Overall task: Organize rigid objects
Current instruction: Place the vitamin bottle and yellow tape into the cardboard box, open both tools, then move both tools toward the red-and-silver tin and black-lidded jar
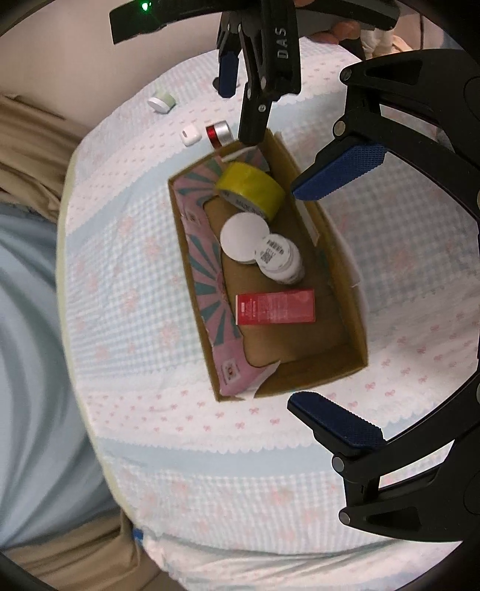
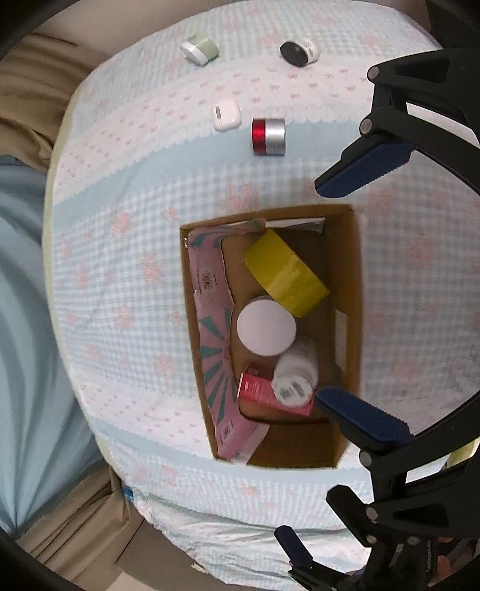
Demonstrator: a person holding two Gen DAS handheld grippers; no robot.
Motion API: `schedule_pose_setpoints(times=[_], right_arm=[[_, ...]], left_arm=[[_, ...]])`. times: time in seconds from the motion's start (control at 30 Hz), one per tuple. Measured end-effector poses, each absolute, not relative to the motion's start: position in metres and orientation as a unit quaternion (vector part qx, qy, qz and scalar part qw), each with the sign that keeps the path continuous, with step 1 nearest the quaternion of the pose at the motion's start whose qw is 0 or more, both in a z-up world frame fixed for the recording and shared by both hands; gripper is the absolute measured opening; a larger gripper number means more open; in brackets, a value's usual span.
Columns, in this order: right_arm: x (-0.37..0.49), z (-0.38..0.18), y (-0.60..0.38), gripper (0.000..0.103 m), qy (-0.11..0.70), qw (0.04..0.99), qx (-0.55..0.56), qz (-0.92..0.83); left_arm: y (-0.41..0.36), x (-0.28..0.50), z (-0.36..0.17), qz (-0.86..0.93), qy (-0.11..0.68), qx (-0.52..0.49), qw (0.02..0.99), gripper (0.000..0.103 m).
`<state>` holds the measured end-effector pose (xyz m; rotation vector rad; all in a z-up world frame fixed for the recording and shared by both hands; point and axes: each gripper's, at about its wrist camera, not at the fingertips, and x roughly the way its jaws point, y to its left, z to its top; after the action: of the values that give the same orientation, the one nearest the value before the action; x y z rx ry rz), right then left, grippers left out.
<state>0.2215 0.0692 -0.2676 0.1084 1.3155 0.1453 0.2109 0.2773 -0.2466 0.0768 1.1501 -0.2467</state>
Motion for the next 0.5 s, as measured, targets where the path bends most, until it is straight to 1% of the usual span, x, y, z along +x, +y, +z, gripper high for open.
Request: schedule_pose_setpoints(times=[0.2, 0.33, 0.5], right_arm=[[0.195, -0.224, 0.061, 0.103, 0.598, 0.798, 0.038, 0.057], [0.174, -0.205, 0.044, 0.103, 0.578, 0.813, 0.048, 0.046], [0.148, -0.186, -0.002, 0.103, 0.557, 0.828, 0.071, 0.007]], left_arm=[[0.267, 0.189, -0.205, -0.12, 0.514, 0.019, 0.849, 0.103], [0.252, 0.176, -0.191, -0.126, 0.506, 0.007, 0.853, 0.103], [0.22, 0.162, -0.177, -0.128, 0.496, 0.011, 0.859, 0.103]])
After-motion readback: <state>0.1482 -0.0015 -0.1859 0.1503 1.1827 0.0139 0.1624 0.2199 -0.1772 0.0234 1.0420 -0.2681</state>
